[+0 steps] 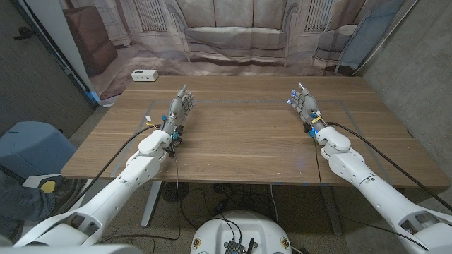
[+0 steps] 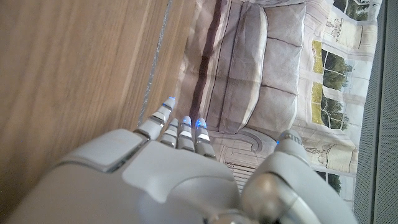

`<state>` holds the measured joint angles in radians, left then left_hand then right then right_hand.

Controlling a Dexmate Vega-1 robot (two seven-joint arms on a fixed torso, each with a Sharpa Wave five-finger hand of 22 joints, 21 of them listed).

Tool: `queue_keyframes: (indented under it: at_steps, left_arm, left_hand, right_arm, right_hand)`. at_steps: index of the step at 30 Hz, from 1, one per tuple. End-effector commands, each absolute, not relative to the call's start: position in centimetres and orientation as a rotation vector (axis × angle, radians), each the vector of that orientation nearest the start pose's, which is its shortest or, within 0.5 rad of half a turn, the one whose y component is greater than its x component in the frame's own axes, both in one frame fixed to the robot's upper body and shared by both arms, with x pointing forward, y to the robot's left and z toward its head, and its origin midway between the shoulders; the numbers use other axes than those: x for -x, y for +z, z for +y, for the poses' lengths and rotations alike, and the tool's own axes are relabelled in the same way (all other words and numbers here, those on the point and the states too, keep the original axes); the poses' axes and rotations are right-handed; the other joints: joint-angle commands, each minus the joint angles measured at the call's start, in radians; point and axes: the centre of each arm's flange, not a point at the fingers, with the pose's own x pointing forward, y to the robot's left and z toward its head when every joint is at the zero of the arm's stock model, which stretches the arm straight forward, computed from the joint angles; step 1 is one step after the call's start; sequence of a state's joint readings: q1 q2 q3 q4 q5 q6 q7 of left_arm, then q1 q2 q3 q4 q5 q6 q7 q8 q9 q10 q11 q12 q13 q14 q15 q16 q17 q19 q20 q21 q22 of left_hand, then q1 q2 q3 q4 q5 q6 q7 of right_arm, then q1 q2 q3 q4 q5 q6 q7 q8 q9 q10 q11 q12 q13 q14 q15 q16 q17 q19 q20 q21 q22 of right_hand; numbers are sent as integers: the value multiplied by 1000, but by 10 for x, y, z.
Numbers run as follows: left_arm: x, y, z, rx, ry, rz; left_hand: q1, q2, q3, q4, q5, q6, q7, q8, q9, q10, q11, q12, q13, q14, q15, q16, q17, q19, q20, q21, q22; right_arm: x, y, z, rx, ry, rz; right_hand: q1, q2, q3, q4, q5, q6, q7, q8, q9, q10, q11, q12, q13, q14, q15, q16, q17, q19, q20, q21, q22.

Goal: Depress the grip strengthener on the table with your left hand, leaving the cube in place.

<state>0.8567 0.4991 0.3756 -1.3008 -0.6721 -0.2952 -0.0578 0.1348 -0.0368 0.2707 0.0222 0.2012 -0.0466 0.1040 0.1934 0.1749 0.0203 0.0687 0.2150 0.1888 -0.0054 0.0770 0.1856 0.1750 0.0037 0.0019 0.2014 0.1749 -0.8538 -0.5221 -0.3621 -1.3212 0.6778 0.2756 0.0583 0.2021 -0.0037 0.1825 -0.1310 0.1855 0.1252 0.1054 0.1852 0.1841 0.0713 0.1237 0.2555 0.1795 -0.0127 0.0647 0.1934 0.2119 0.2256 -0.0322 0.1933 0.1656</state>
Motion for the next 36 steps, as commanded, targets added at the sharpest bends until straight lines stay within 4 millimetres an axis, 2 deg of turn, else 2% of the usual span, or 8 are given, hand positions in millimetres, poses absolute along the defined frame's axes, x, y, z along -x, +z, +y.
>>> queue_keyframes:
  at_steps: [1,6,8,11,15,22,29,36]
  left_arm:
    - [-633,-38,279,77,-250,-629]
    - [-626,-33,280,76,-245,-652]
    - [-623,-30,282,73,-246,-654]
    - [-620,-28,285,72,-239,-654]
    - [-613,-22,290,44,-220,-673]
    - [-607,-20,299,-7,-175,-720]
    - [-599,-23,302,-26,-151,-745]
    - [-588,-27,312,-63,-123,-749]
  left_hand:
    - [9,1,7,-4,6,11,5,7,2,14,9,8,2,9,5,9,5,3,12,4,4]
    - [13,3,7,-7,6,26,-1,10,2,30,8,13,3,26,6,14,5,12,19,6,4]
    - [15,4,8,-9,6,32,-1,11,2,34,8,14,3,34,5,15,5,23,23,10,4]
    - [20,4,8,-13,5,45,9,13,3,44,28,15,3,49,13,17,5,33,27,12,4]
    - [27,6,9,-20,4,73,10,18,3,63,33,20,3,67,18,20,5,49,30,14,4]
    - [67,9,15,-54,-3,171,2,28,3,155,22,38,3,168,-5,32,4,154,19,34,3]
    - [87,11,21,-70,-7,223,-26,37,5,174,1,37,3,183,-13,26,3,169,24,31,3]
    - [109,21,31,-83,-8,228,-15,33,5,184,-2,37,3,197,-21,26,3,180,24,30,3]
  right_arm:
    - [-641,-29,-294,-59,279,-606]
    - [-636,-33,-298,-76,276,-619]
    - [-635,-35,-299,-75,265,-625]
    - [-632,-36,-300,-60,257,-628]
    - [-629,-37,-300,-59,267,-633]
    - [-621,-40,-303,-71,251,-649]
    - [-614,-44,-308,-84,233,-658]
    - [-610,-44,-307,-82,244,-668]
  right_hand:
    - [4,-1,3,3,6,3,-2,4,1,-2,4,0,3,-1,11,4,4,3,7,2,5]
    - [2,-4,1,3,6,2,0,3,1,-1,6,-1,3,-1,12,4,4,2,9,1,5]
    - [-2,-11,-4,3,5,26,2,13,1,5,7,-2,3,0,13,5,3,3,9,1,5]
    - [-3,-15,-7,3,5,53,5,22,3,11,8,-3,4,3,14,6,2,5,10,1,5]
    - [-4,-17,-9,3,5,45,1,18,3,17,7,-3,4,3,15,5,1,5,11,1,5]
    - [-4,-14,-9,5,6,28,2,9,3,20,9,-6,5,2,18,5,0,5,12,0,5]
    - [-5,-11,-9,6,6,23,2,7,3,21,8,-7,5,3,20,6,0,5,13,0,5]
    - [-6,-11,-9,6,6,23,0,7,3,24,9,-8,5,3,20,6,0,4,14,0,5]
